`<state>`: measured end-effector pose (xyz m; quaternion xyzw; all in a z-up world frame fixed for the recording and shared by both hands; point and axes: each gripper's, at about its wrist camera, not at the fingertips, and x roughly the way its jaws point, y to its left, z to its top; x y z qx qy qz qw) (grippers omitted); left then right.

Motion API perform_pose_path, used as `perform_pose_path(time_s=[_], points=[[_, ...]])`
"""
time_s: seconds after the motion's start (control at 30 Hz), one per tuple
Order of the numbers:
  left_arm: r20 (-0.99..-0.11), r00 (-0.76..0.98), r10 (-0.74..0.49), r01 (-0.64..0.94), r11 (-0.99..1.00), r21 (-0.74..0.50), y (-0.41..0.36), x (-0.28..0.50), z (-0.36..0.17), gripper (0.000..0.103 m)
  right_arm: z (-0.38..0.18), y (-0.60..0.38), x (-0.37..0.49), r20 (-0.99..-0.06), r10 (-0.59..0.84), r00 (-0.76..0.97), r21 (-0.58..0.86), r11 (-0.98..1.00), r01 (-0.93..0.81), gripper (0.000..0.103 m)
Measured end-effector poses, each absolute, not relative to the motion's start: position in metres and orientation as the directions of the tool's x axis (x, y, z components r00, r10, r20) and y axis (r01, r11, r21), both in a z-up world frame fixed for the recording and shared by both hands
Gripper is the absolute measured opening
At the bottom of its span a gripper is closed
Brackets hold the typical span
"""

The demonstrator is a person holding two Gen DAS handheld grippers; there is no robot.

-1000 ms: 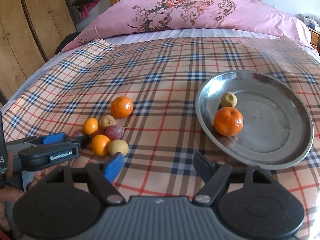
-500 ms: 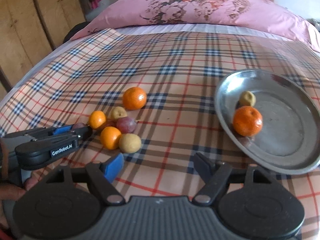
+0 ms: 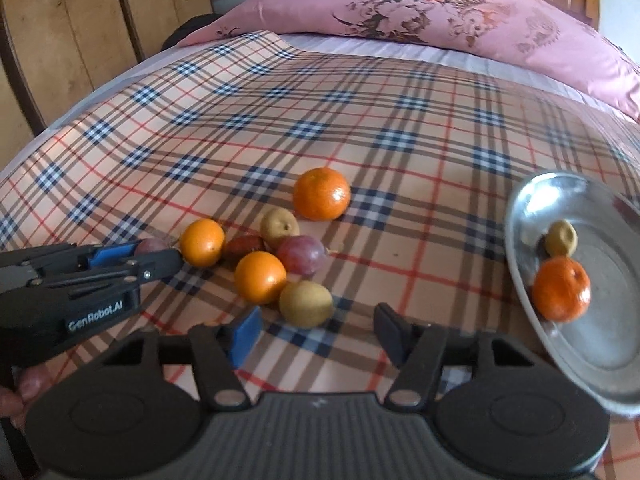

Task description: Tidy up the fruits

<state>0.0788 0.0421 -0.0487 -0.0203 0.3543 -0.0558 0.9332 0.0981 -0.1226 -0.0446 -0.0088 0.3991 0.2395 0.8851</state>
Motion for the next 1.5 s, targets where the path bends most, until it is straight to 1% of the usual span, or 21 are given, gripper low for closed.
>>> perform_pose_path(time_s=[0.03, 0.1, 0.13, 0.17, 0.43, 0.97, 1.2, 1.5], points=[[-0.66, 0.742, -0.119, 0.09, 0.993, -0.077, 0.042, 0.079, -0.049, 0.027, -0.045, -0.121, 0.099, -0.71, 0.417, 0.568, 0.17, 0.884, -0.436, 0.053], [-0.662, 0.74, -0.12, 0.091, 0.993, -0.079, 0.041, 0.079, -0.05, 0.027, -0.046, -0.118, 0.1, -0.711, 0.415, 0.568, 0.161, 0.882, -0.442, 0.037], [-0.662, 0.74, -0.119, 0.088, 0.993, -0.08, 0.042, 0.077, -0.05, 0.027, -0.046, -0.117, 0.1, -0.708, 0.414, 0.572, 0.157, 0.882, -0.444, 0.031], [-0.663, 0.739, -0.118, 0.086, 0.993, -0.081, 0.042, 0.076, -0.05, 0.027, -0.046, -0.117, 0.1, -0.708, 0.415, 0.572, 0.155, 0.881, -0.447, 0.028], [-0.657, 0.745, -0.111, 0.084, 0.994, -0.072, 0.038, 0.068, -0.044, 0.027, -0.039, -0.126, 0.089, -0.701, 0.41, 0.584, 0.163, 0.889, -0.428, 0.027], [-0.628, 0.771, -0.109, 0.091, 0.994, -0.06, 0.02, 0.043, -0.021, 0.027, -0.016, -0.173, 0.054, -0.663, 0.393, 0.638, 0.207, 0.914, -0.347, 0.028], [-0.618, 0.775, -0.13, 0.108, 0.991, -0.073, 0.012, 0.033, -0.013, 0.027, -0.01, -0.192, 0.042, -0.654, 0.371, 0.659, 0.213, 0.926, -0.31, 0.028], [-0.606, 0.783, -0.144, 0.135, 0.989, -0.06, -0.004, 0.024, -0.005, 0.027, -0.005, -0.217, 0.031, -0.647, 0.346, 0.68, 0.221, 0.938, -0.266, 0.028]])
